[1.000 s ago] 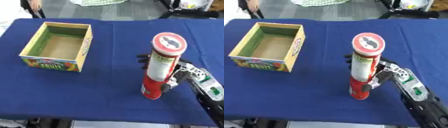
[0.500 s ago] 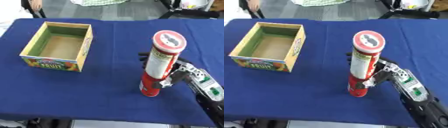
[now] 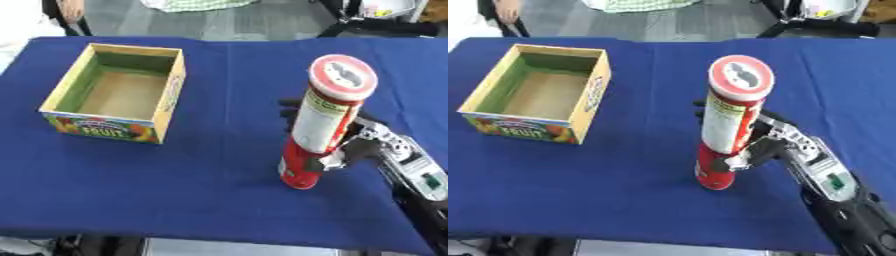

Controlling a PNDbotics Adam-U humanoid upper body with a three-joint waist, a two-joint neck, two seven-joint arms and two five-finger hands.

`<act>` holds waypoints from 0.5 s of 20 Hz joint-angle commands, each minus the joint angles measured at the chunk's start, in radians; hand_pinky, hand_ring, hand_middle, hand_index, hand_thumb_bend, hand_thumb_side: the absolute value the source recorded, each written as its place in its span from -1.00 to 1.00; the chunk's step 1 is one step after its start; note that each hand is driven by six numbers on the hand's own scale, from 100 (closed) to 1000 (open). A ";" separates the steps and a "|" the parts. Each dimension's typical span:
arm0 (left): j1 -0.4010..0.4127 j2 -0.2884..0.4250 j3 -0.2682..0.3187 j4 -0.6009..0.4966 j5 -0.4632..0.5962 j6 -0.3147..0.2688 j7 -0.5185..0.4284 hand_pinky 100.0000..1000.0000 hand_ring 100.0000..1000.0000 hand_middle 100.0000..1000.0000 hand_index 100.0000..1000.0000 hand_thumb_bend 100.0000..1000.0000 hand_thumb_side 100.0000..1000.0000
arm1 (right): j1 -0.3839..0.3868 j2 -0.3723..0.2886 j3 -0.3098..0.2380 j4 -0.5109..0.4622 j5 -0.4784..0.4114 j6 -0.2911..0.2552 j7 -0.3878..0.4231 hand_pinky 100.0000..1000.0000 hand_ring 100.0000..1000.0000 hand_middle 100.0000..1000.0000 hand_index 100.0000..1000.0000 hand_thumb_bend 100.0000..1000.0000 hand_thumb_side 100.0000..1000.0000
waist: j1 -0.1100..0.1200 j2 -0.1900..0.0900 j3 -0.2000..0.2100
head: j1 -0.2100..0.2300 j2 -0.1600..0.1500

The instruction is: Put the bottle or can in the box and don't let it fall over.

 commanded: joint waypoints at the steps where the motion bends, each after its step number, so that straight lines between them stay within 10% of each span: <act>1: -0.005 0.016 0.011 -0.010 0.000 0.000 -0.003 0.37 1.00 0.81 0.66 -0.13 0.76 | -0.042 -0.036 -0.011 -0.042 -0.012 0.007 -0.012 0.74 1.00 1.00 -0.12 0.20 -1.00 | -0.001 -0.008 0.000 | 0.002 0.005; 10: -0.004 0.018 0.009 -0.010 0.000 0.001 -0.005 0.37 1.00 0.81 0.66 -0.13 0.76 | -0.213 -0.019 0.014 -0.069 -0.006 0.071 -0.070 0.74 1.00 1.00 -0.12 0.24 -1.00 | -0.002 -0.013 0.003 | -0.003 0.005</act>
